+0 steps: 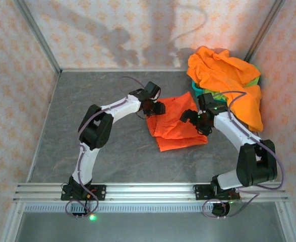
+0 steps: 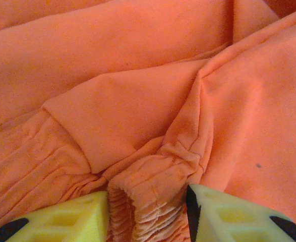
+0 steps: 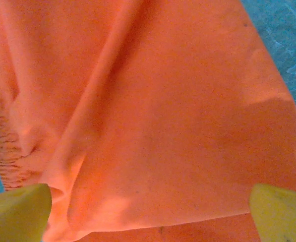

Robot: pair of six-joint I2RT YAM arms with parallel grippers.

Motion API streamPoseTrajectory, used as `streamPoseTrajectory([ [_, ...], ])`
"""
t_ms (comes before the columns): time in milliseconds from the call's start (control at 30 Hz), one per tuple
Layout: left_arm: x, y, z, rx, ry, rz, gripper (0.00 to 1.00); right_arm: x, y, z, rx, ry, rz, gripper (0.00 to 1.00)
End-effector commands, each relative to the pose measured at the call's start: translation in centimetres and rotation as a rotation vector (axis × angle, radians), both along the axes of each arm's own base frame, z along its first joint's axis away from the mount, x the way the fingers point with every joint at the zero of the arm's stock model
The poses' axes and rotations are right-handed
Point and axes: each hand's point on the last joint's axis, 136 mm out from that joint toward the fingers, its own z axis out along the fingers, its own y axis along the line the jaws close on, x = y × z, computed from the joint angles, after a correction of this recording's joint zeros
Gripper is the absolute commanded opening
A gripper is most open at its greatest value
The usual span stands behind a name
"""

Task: Fold and stack the shorts

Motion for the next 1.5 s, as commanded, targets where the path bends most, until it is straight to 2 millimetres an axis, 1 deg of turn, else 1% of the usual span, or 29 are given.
streamPoseTrajectory([
  [0,-0.2,-1.1,0.4,-0.015,0.012,-0.016,0.38,0.2,-0.5,-1.3,-0.030,0.006,0.003,1.00],
  [33,-0.1,-1.1,0.4,-0.012,0.010,-0.016,0.35,0.2,-0.5,-1.7,-0.032,0.014,0.007,1.00],
  [100,-0.1,-1.1,0.3,-0.006,0.016,-0.016,0.19,0.1,-0.5,-2.4,-0.035,0.030,0.011,1.00],
  [167,0.0,-1.1,0.7,-0.002,0.006,-0.018,0.08,-0.1,-0.6,-2.9,-0.042,0.043,0.011,1.00],
  [233,0.1,-0.7,1.5,0.007,-0.017,-0.013,0.01,-0.2,-0.8,-3.3,-0.049,0.048,0.009,1.00],
  [333,0.2,0.1,3.7,0.023,-0.071,-0.001,0.00,-0.4,-1.0,-3.7,-0.054,0.061,0.010,1.00],
  [433,0.2,1.4,5.8,0.030,-0.118,0.028,0.00,-0.8,-1.2,-4.1,-0.058,0.078,0.012,1.00],
  [500,0.0,2.5,6.4,0.038,-0.130,0.052,0.00,-1.0,-1.2,-4.3,-0.059,0.082,0.015,1.00],
  [567,-0.2,3.7,6.3,0.056,-0.130,0.075,0.00,-1.3,-1.2,-4.5,-0.058,0.091,0.016,1.00],
  [633,-0.4,4.9,5.8,0.083,-0.131,0.098,0.00,-1.6,-1.2,-4.9,-0.057,0.103,0.018,1.00],
  [700,-0.5,5.9,4.8,0.095,-0.115,0.125,0.00,-1.8,-1.1,-5.2,-0.050,0.116,0.019,1.00],
  [733,-0.6,6.2,4.3,0.094,-0.104,0.133,0.00,-1.9,-1.0,-5.4,-0.045,0.122,0.020,1.00],
  [867,-0.6,7.3,1.1,0.112,-0.074,0.167,0.00,-2.3,-0.5,-5.9,-0.016,0.149,0.025,1.00],
  [1000,-0.3,7.8,-1.4,0.120,-0.035,0.172,0.00,-2.5,-0.1,-6.0,0.007,0.163,0.031,1.00],
  [1033,-0.3,7.7,-1.7,0.112,-0.031,0.169,0.01,-2.6,-0.1,-5.8,0.010,0.162,0.034,1.00],
  [1067,-0.2,7.6,-1.7,0.099,-0.031,0.163,0.05,-2.5,0.0,-5.6,0.013,0.158,0.038,1.00],
  [1133,-0.2,7.2,-1.0,0.075,-0.053,0.151,0.13,-2.4,0.2,-5.1,0.026,0.143,0.040,1.00],
  [1167,-0.2,7.2,-0.3,0.066,-0.067,0.146,0.19,-2.2,0.4,-4.5,0.036,0.128,0.043,0.99],
  [1200,-0.2,7.2,0.4,0.059,-0.082,0.142,0.22,-2.0,0.5,-3.9,0.047,0.111,0.047,1.00],
  [1233,-0.3,7.1,1.4,0.045,-0.100,0.132,0.27,-1.6,0.8,-3.0,0.063,0.085,0.053,0.99],
  [1267,-0.4,6.9,2.6,0.024,-0.118,0.119,0.33,-1.2,1.1,-1.9,0.079,0.052,0.061,0.99],
  [1300,-0.7,6.5,4.1,-0.009,-0.138,0.104,0.43,-0.7,1.2,-0.7,0.087,0.015,0.064,0.99],
  [1333,-1.0,6.2,5.7,-0.049,-0.162,0.091,0.46,-0.2,1.2,0.5,0.086,-0.023,0.065,0.99],
  [1400,-2.1,4.8,8.4,-0.148,-0.189,0.041,0.53,1.1,0.9,3.2,0.066,-0.112,0.066,0.99],
  [1467,-3.4,3.6,10.2,-0.200,-0.208,-0.010,0.60,2.7,0.6,5.7,0.035,-0.190,0.060,1.00],
])
